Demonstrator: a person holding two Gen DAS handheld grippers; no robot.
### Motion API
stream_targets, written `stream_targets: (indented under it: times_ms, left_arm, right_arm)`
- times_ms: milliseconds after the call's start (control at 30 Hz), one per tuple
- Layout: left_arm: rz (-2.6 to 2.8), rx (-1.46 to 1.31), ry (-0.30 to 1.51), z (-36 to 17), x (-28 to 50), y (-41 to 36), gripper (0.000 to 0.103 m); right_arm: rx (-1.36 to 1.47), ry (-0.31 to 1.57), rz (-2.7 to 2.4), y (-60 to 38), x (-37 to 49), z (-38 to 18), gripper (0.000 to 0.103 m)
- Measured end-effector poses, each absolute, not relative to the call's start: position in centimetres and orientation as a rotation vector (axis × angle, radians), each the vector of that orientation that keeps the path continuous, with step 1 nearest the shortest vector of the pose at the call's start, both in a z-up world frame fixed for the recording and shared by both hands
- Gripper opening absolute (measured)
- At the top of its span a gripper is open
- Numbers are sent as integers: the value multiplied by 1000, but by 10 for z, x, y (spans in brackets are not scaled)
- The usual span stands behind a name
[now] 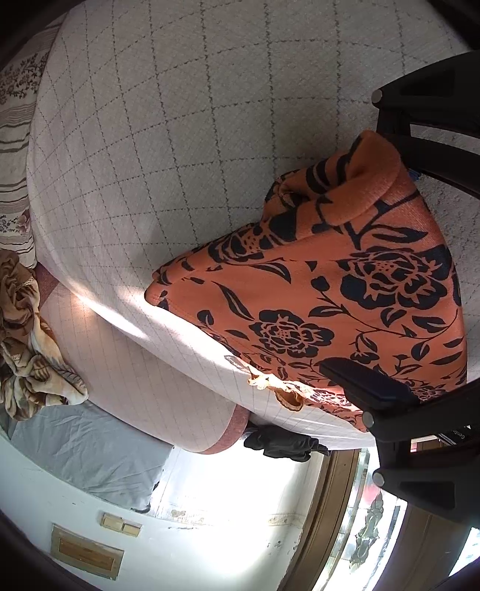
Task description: Fold small clothes
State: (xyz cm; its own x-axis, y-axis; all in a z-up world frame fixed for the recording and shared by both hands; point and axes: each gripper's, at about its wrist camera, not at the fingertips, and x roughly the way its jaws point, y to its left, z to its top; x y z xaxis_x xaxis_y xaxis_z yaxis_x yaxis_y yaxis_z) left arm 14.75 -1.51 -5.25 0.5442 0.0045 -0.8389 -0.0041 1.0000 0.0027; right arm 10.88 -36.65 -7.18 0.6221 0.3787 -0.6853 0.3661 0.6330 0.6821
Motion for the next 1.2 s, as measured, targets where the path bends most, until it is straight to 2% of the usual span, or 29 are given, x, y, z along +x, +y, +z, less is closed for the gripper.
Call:
stream_targets:
  times_ms: [233, 300, 600, 700, 800, 867, 900, 967, 1033, 1100, 1200]
  left_arm:
    - [-2, -5, 1033, -67, 159, -22, 69]
    - [12, 31, 1014, -76, 162, -25, 73]
    - [22, 23, 979, -61, 160, -19, 74]
    - [26, 40, 996, -80, 169, -18, 81]
    - [25, 22, 1023, -70, 169, -17, 80]
    - [18, -9, 999, -61, 163, -14, 80]
    - [18, -7, 979, -60, 160, -13, 80]
    - [21, 50, 974, -79, 160, -16, 81]
    - [1, 67, 931, -85, 156, -14, 85]
    - [-31, 2, 992, -72, 155, -4, 83]
    - [-9, -136, 928, -39, 136, 36, 83]
  right_arm:
    - [917, 949, -2, -369, 107, -75, 80]
    - [919, 959, -7, -369, 107, -80, 80]
    - [874, 965, -21, -363, 108, -78, 80]
    - [840, 972, -30, -359, 109, -77, 79]
    - [798, 979, -40, -355, 113, -76, 78]
    - [770, 986, -58, -354, 114, -77, 71]
    - [763, 988, -68, -354, 114, -78, 65]
    - [717, 1003, -89, -353, 118, -79, 40]
    - [688, 1027, -83, -352, 123, -80, 23]
    - [608, 1017, -98, -345, 128, -63, 16]
    - [465, 943, -72, -314, 134, -16, 15]
